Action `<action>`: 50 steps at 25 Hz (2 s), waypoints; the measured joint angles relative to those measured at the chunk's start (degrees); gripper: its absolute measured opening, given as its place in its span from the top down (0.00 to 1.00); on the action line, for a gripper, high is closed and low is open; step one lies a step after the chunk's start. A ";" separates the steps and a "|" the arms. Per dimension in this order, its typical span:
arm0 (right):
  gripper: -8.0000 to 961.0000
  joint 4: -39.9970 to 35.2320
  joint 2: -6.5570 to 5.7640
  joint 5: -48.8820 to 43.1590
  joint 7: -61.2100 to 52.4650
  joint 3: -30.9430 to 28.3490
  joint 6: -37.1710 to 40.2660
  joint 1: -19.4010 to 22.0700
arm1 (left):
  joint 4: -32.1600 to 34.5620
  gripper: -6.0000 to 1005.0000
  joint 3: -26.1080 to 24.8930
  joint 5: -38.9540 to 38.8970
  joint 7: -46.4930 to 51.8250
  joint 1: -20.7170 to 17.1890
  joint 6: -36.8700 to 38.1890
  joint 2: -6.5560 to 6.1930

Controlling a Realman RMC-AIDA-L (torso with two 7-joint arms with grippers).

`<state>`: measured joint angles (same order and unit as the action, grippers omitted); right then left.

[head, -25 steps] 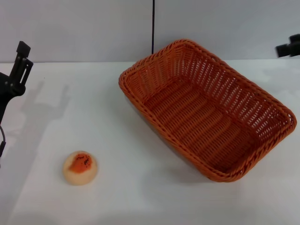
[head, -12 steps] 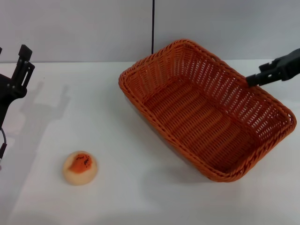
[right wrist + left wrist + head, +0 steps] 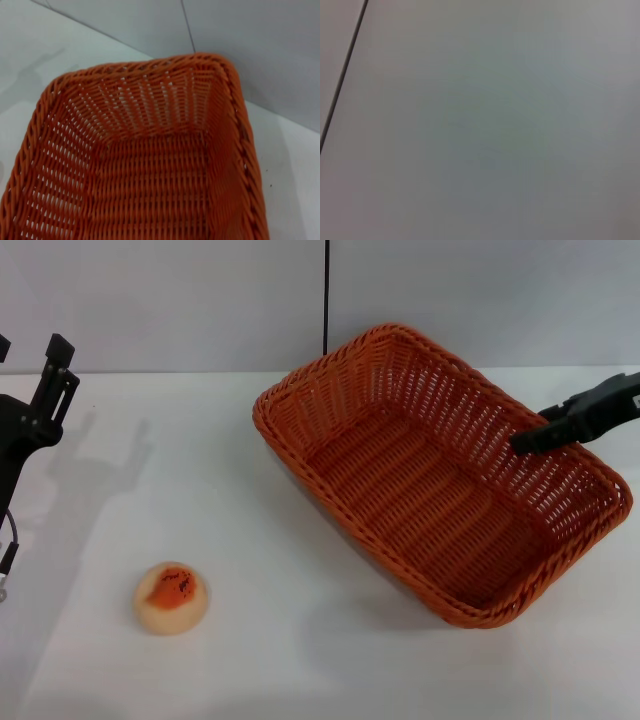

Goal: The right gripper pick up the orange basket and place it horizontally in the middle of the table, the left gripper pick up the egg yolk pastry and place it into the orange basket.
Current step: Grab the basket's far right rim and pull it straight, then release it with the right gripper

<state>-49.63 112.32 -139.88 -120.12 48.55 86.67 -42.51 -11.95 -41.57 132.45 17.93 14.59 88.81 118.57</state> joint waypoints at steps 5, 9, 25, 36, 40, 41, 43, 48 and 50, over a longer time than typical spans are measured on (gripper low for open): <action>0.29 2.12 0.03 -0.86 -0.02 0.40 -0.67 -0.46 | 0.00 0.28 0.00 -0.04 0.00 0.00 -0.04 0.00; 0.33 2.30 0.05 -0.92 -0.27 1.49 -0.78 -0.21 | 0.00 0.28 0.00 -0.17 -0.01 0.00 -0.20 0.00; 0.74 2.33 0.01 -0.93 0.11 1.47 0.09 0.22 | 0.00 0.28 -0.27 -0.19 -0.09 0.36 -1.60 0.00; 0.79 1.26 -0.47 1.86 1.71 -2.53 5.26 0.52 | -0.06 0.28 -0.03 -0.36 -0.06 0.45 -1.63 0.00; 0.79 -0.24 -1.02 4.99 2.13 -3.88 8.28 1.44 | -0.09 0.28 0.00 -0.38 -0.05 0.47 -1.63 0.00; 0.79 -0.54 -1.29 5.98 2.14 -4.04 9.02 1.76 | -0.09 0.28 -0.02 -0.38 -0.04 0.49 -1.63 0.00; 0.80 -1.15 -2.29 8.87 2.39 -4.35 10.74 2.69 | -0.09 0.28 -0.10 -0.38 -0.04 0.52 -1.63 0.00; 0.81 -1.38 -3.94 13.65 3.36 -4.55 13.27 3.99 | -0.01 0.28 -0.18 -0.36 -0.02 0.61 -1.67 0.00; 0.81 -1.41 -4.24 14.67 3.50 -4.59 13.76 4.24 | -0.01 0.28 -0.17 -0.36 -0.01 0.61 -1.72 0.00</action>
<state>-51.04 108.08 -125.21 -116.62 43.96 100.43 -38.27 -11.96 -41.75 132.10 17.92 15.20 87.09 118.57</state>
